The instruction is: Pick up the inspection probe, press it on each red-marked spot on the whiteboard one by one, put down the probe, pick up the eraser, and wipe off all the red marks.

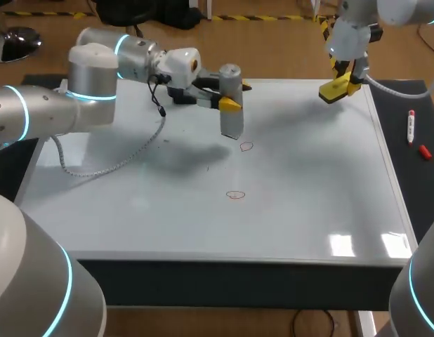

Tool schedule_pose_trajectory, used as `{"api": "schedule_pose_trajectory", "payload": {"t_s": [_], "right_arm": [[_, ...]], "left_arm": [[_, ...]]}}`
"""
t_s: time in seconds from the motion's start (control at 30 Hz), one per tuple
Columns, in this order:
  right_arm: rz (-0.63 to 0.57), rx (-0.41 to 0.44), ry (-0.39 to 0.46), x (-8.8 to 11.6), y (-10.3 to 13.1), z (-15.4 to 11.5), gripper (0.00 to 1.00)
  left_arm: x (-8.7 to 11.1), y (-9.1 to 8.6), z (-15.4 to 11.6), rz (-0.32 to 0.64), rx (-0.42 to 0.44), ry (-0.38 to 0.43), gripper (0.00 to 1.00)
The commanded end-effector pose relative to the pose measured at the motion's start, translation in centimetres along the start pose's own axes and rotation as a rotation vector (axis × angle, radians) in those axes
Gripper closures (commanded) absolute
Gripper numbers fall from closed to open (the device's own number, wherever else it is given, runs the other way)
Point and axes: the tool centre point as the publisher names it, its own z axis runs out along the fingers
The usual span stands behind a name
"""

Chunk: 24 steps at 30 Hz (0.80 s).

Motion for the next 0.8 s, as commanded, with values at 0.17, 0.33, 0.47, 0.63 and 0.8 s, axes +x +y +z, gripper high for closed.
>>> {"api": "schedule_pose_trajectory", "payload": {"t_s": [0.17, 0.33, 0.47, 0.63, 0.8], "right_arm": [[-0.002, 0.003, 0.003, -0.1, 0.0, -0.1, 1.00], [-0.002, 0.003, 0.003, -0.1, 0.0, -0.1, 1.00], [-0.002, 0.003, 0.003, -0.1, 0.0, -0.1, 1.00], [-0.002, 0.003, 0.003, -0.1, 0.0, -0.1, 1.00], [-0.002, 0.003, 0.003, -0.1, 0.0, -0.1, 1.00]], "left_arm": [[-1.1, 1.9, 1.8, -0.006, 0.014, 0.033, 1.00], [-1.3, 2.5, 2.4, -0.011, -0.016, 0.036, 1.00], [-1.3, 2.9, 2.7, -0.007, -0.020, 0.036, 1.00], [-1.5, 3.4, 3.1, -0.019, -0.014, 0.034, 1.00], [-1.6, 3.8, 3.5, -0.026, -0.009, 0.033, 1.00]]}}
